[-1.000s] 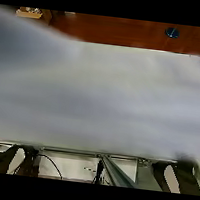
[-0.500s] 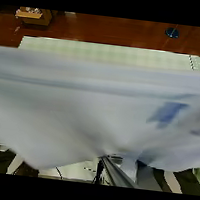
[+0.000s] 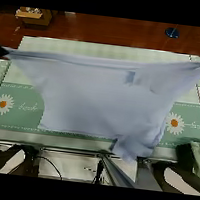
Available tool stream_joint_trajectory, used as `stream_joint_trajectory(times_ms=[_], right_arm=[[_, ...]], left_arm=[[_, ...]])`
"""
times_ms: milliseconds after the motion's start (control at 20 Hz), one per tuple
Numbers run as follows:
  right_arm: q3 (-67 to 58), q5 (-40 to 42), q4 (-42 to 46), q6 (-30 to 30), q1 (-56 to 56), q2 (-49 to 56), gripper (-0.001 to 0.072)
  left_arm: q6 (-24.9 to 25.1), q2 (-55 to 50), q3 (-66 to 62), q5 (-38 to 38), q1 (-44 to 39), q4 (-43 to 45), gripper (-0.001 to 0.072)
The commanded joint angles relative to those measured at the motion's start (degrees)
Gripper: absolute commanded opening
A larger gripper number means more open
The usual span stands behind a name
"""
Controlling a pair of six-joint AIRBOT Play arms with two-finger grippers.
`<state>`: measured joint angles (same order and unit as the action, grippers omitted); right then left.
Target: Fold the shirts.
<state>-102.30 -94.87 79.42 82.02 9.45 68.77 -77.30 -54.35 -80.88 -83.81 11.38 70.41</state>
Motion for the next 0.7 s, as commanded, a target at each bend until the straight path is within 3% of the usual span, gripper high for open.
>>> stream_joint_trajectory(times_ms=[0, 300, 500, 650], right_arm=[[0.6, 8.1, -0.5, -1.1, -0.1, 8.6, 0.0026], [0.7, 22.8, -4.0, -1.0, -0.1, 18.9, 0.0026], [0.7, 31.5, -6.4, -1.0, -0.1, 25.1, 0.0027], [0.7, 36.0, -8.0, -1.0, -0.5, 29.6, 0.0026]], left_arm=[[1.7, -12.1, 0.9, 8.1, 0.0, -4.1, 0.0023], [1.9, -24.4, 0.9, 23.7, -0.2, -5.4, 0.0022], [7.9, -29.1, 0.9, 37.8, -2.2, -8.0, 0.0023], [9.2, -33.1, 0.9, 46.4, -4.5, -8.1, 0.0022]])
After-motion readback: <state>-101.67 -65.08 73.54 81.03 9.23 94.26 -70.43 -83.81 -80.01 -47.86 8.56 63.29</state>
